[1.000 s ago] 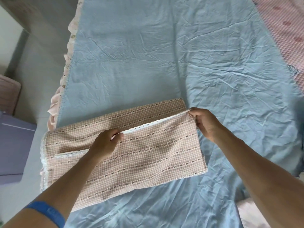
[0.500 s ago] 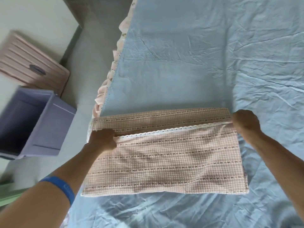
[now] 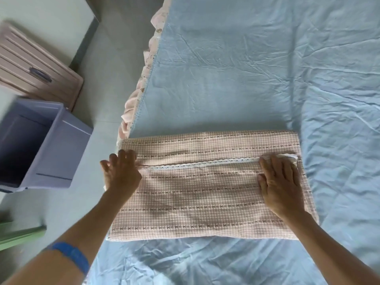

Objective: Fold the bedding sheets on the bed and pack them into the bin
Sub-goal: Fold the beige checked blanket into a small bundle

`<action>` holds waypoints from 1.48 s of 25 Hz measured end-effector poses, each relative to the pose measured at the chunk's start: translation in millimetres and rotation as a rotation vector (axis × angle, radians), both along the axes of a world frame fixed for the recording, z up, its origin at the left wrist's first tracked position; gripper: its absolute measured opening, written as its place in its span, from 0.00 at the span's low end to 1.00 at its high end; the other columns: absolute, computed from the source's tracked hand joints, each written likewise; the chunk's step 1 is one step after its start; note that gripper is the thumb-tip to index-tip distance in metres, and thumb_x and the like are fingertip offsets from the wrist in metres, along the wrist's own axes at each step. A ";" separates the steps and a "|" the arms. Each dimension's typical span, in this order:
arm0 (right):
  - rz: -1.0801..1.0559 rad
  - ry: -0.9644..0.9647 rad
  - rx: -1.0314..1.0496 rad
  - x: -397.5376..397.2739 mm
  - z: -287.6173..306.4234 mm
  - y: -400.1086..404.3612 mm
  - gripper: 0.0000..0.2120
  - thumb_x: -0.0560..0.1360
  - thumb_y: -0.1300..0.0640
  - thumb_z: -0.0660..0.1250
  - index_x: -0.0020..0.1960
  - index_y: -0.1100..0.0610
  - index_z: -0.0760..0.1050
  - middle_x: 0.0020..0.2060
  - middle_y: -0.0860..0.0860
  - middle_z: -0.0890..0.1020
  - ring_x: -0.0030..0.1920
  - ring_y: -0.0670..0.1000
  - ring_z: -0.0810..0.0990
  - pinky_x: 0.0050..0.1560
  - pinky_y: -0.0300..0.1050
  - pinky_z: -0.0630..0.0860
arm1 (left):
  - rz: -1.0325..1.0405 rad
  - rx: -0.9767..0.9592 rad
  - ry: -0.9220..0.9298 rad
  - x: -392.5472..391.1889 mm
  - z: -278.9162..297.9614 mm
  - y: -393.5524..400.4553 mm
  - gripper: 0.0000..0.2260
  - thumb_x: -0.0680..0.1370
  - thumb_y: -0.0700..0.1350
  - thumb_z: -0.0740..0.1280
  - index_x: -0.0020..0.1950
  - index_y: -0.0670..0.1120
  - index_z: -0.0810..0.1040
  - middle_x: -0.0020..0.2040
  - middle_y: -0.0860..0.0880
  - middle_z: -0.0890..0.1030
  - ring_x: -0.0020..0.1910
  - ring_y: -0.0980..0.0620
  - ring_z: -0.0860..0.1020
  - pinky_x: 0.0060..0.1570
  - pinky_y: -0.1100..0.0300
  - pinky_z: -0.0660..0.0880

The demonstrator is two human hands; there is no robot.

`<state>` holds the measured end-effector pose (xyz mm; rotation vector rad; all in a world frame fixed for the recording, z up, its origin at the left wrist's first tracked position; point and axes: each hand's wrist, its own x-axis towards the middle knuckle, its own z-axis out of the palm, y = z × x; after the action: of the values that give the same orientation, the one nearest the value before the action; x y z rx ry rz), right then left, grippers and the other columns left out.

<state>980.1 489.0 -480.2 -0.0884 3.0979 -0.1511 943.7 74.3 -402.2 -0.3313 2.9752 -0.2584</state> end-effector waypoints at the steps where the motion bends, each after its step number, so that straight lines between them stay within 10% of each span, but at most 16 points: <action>1: -0.038 -0.001 -0.001 7.0 2.6 3.5 0.25 0.79 0.48 0.55 0.73 0.55 0.69 0.73 0.58 0.69 0.73 0.64 0.64 0.71 0.65 0.60 | -0.110 0.065 0.088 16.0 -3.3 7.6 0.14 0.72 0.39 0.64 0.57 0.47 0.75 0.55 0.44 0.77 0.53 0.40 0.74 0.53 0.44 0.68; 4: -0.234 -0.097 -0.075 23.7 5.3 17.1 0.29 0.80 0.41 0.52 0.78 0.52 0.60 0.77 0.54 0.62 0.75 0.64 0.60 0.70 0.66 0.62 | -0.530 0.223 -0.128 57.5 -15.3 23.7 0.22 0.79 0.51 0.55 0.73 0.49 0.68 0.73 0.44 0.67 0.70 0.40 0.68 0.62 0.40 0.68; 8: -0.433 -0.096 -0.333 22.8 15.4 12.2 0.36 0.76 0.40 0.66 0.78 0.49 0.56 0.77 0.52 0.61 0.67 0.65 0.69 0.62 0.63 0.68 | -0.371 0.130 -0.506 45.1 -35.7 35.5 0.26 0.82 0.59 0.41 0.78 0.58 0.35 0.79 0.51 0.34 0.79 0.46 0.39 0.73 0.34 0.46; 12: -0.759 -0.135 -0.636 25.7 26.7 26.3 0.34 0.67 0.37 0.75 0.67 0.49 0.67 0.60 0.53 0.78 0.60 0.61 0.76 0.59 0.57 0.74 | -0.444 0.316 -0.142 79.4 -24.8 105.9 0.25 0.80 0.50 0.62 0.76 0.49 0.65 0.77 0.42 0.63 0.72 0.38 0.66 0.65 0.36 0.67; 15: -0.848 -0.270 -0.772 29.3 33.1 41.2 0.20 0.66 0.39 0.77 0.44 0.51 0.74 0.40 0.47 0.81 0.49 0.57 0.81 0.47 0.49 0.74 | -0.445 0.401 -0.292 113.3 -40.7 151.5 0.25 0.82 0.58 0.51 0.78 0.52 0.62 0.79 0.44 0.60 0.76 0.38 0.61 0.66 0.33 0.64; 20: -0.854 -0.395 -0.936 19.3 35.9 61.8 0.18 0.65 0.45 0.80 0.45 0.56 0.82 0.39 0.52 0.85 0.43 0.54 0.84 0.41 0.47 0.76 | -0.407 0.274 -0.315 100.7 -59.5 167.0 0.27 0.81 0.60 0.47 0.77 0.52 0.63 0.77 0.42 0.62 0.73 0.34 0.65 0.61 0.27 0.66; 24: -0.793 -0.201 -0.693 34.4 36.5 53.8 0.21 0.66 0.46 0.79 0.52 0.55 0.76 0.48 0.52 0.81 0.51 0.58 0.80 0.49 0.52 0.75 | -0.449 0.419 -0.323 110.6 -46.2 193.2 0.37 0.75 0.45 0.63 0.80 0.57 0.49 0.81 0.45 0.48 0.78 0.37 0.51 0.68 0.28 0.58; 28: -0.271 0.068 -0.208 6.4 48.4 43.3 0.29 0.67 0.54 0.75 0.66 0.54 0.70 0.63 0.55 0.74 0.59 0.62 0.73 0.55 0.59 0.71 | -0.440 0.315 -0.431 98.0 -47.3 225.6 0.43 0.77 0.40 0.61 0.75 0.63 0.31 0.75 0.46 0.25 0.74 0.38 0.28 0.69 0.27 0.39; 31: 0.081 -0.044 -0.068 -43.6 56.0 27.1 0.33 0.70 0.53 0.74 0.72 0.54 0.66 0.72 0.54 0.68 0.69 0.60 0.68 0.62 0.59 0.69 | -0.429 0.393 -0.246 106.1 -36.9 228.3 0.34 0.73 0.43 0.64 0.77 0.59 0.56 0.80 0.47 0.49 0.78 0.39 0.50 0.69 0.33 0.55; 34: 0.149 -0.312 -0.030 -92.3 54.8 18.5 0.41 0.71 0.50 0.74 0.77 0.50 0.57 0.77 0.52 0.58 0.75 0.58 0.59 0.70 0.58 0.62 | 0.132 0.807 -0.014 172.7 -24.2 250.2 0.06 0.69 0.47 0.68 0.44 0.57 0.76 0.46 0.59 0.79 0.48 0.54 0.78 0.50 0.53 0.75; 37: 0.111 -0.424 0.071 -128.3 53.7 25.4 0.48 0.63 0.38 0.77 0.76 0.51 0.59 0.72 0.53 0.68 0.71 0.58 0.66 0.68 0.56 0.63 | 0.999 1.480 -0.328 188.1 -30.8 286.8 0.16 0.63 0.58 0.79 0.44 0.52 0.81 0.42 0.55 0.84 0.46 0.53 0.82 0.51 0.53 0.77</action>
<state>851.8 514.4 -426.5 -0.1974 2.6643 -0.0478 1131.8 361.1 -432.9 -1.1731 1.6158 1.5895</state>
